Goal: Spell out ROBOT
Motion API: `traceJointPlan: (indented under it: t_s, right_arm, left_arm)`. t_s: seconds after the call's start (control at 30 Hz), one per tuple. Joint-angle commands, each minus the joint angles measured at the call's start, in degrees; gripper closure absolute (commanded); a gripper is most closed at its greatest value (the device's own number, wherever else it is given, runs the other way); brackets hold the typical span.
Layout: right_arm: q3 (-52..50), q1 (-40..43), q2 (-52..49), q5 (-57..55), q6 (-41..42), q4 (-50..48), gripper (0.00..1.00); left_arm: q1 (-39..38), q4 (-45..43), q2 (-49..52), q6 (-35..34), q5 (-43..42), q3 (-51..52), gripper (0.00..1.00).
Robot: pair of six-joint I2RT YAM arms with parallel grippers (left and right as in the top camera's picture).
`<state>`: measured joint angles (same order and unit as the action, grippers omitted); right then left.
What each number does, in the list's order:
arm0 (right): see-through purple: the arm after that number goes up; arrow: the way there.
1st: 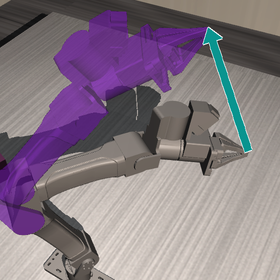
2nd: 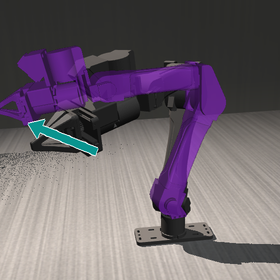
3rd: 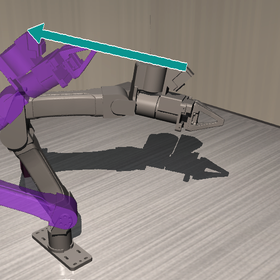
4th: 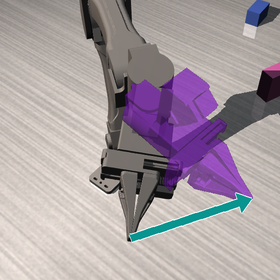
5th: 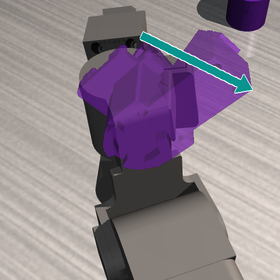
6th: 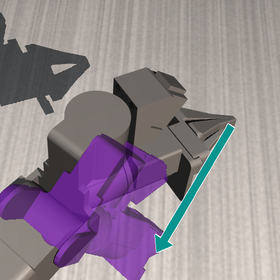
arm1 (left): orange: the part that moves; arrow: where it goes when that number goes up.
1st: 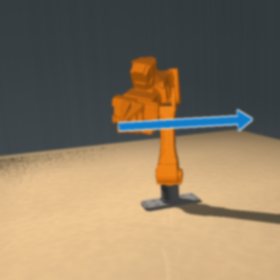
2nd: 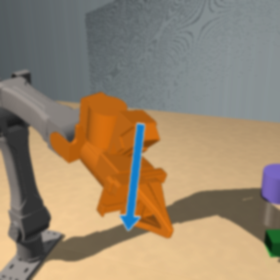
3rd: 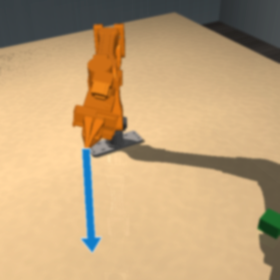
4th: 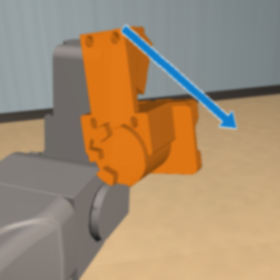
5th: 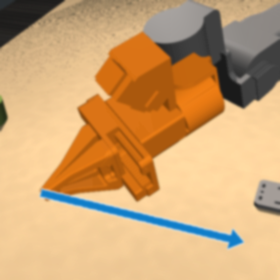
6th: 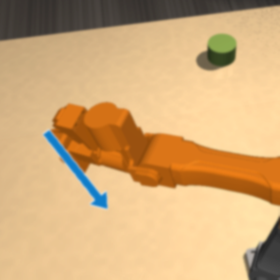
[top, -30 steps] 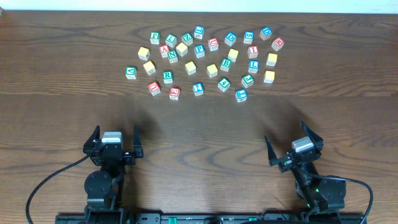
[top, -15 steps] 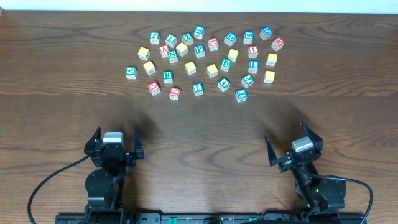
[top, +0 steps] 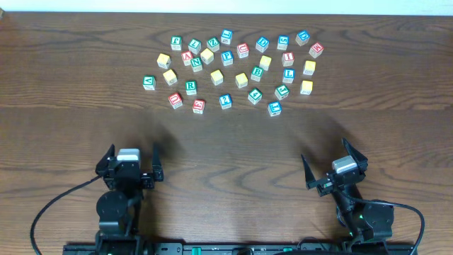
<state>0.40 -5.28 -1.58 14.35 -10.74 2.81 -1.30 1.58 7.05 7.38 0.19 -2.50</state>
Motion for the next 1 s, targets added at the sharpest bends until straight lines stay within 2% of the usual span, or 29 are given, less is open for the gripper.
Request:
traceJointPlan:
  t_s: [0.0,0.17,0.3,0.43,0.67,0.8,0.87,0.97]
  right_arm:
    - [-0.1,-0.4,0.5,0.2,0.9,0.2,0.01]
    - [-0.1,-0.4,0.5,0.2,0.9,0.2,0.01]
    - [-0.1,-0.4,0.5,0.2,0.9,0.2,0.01]
    - [-0.1,-0.4,0.5,0.2,0.9,0.2,0.01]
    - [-0.1,-0.4,0.5,0.2,0.9,0.2,0.01]
    - [-0.1,-0.4,0.5,0.2,0.9,0.2,0.01]
    - [-0.1,-0.4,0.5,0.2,0.9,0.2,0.01]
    - [-0.1,-0.4,0.5,0.2,0.9,0.2,0.01]
  left_arm:
    - [-0.2,0.5,6.3,-0.6,0.5,-7.5,0.02]
    - [-0.2,5.9,22.8,-0.6,0.2,-20.4,0.02]
    - [-0.2,14.1,38.1,-1.0,-1.6,-34.7,0.02]
    - [-0.2,27.6,56.7,-1.7,-2.4,-54.9,0.02]
    - [-2.3,46.1,81.4,-3.7,-2.8,-84.5,0.03]
    - [-4.8,61.0,98.6,-6.2,-4.3,-104.4,0.02]
    - [-6.9,61.7,104.3,-6.1,-6.4,-107.8,0.02]
    - [-7.5,60.9,106.2,-6.2,-6.6,-107.8,0.02]
